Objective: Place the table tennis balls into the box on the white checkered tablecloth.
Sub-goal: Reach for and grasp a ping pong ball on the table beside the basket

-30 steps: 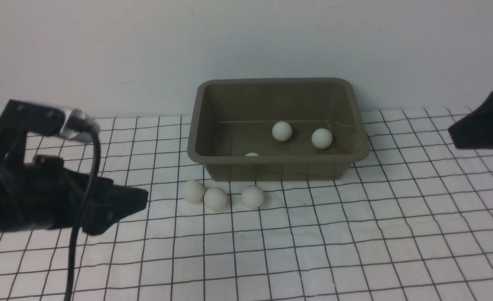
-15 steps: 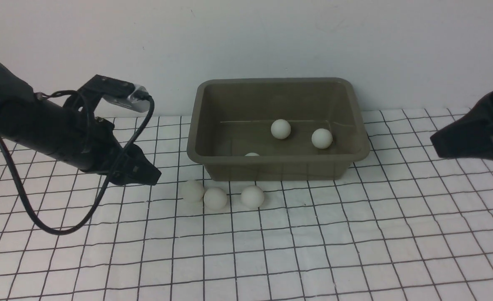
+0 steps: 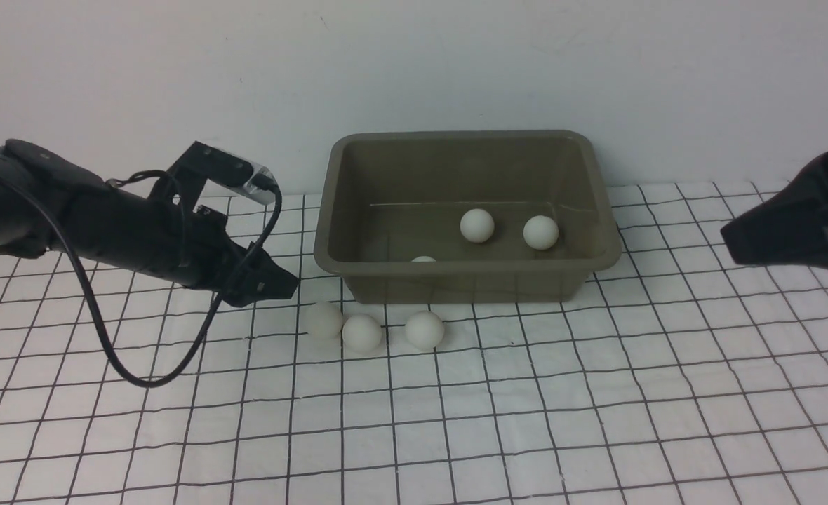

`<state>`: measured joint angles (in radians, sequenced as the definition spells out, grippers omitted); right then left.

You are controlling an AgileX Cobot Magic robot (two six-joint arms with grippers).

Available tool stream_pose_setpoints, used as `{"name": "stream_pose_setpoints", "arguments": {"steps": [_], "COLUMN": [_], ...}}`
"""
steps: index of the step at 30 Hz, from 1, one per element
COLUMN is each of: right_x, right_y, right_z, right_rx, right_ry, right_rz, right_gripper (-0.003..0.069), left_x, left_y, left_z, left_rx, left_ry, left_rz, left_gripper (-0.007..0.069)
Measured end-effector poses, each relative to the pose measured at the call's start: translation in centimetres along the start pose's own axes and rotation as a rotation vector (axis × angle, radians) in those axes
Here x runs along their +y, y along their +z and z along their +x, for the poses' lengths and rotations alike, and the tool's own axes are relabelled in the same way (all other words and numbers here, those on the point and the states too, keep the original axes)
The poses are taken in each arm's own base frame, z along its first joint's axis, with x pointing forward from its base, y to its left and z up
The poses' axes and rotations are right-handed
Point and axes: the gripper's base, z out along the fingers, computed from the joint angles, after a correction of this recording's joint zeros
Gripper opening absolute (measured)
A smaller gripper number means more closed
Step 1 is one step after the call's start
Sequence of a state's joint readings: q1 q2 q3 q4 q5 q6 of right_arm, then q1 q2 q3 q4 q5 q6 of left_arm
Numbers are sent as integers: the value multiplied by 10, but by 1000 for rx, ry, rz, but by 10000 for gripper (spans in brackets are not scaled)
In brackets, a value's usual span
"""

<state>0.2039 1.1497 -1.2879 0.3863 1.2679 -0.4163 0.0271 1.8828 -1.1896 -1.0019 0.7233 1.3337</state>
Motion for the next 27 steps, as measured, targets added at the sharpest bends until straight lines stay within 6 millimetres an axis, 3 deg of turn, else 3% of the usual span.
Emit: {"name": "stream_pose_setpoints", "arguments": {"steps": [7,11,21,27], "right_x": [1,1,1,1], "right_y": [0,0,0,0], "right_z": [0,0,0,0], "right_rx": [-3,-3,-3,-3], "right_ry": [3,3,4,4], "right_rz": [-6,-6,-6,-6], "right_gripper": [495,495,495,495], "left_x": [13,14,-11,-7], "left_y": [34,38,55,71], "left_z": [13,13,9,16], "left_rx": [-51,-76,-30,2], "left_ry": [-80,-86,27,30], "left_rz": [38,47,92,22], "left_gripper": [482,482,482,482]}}
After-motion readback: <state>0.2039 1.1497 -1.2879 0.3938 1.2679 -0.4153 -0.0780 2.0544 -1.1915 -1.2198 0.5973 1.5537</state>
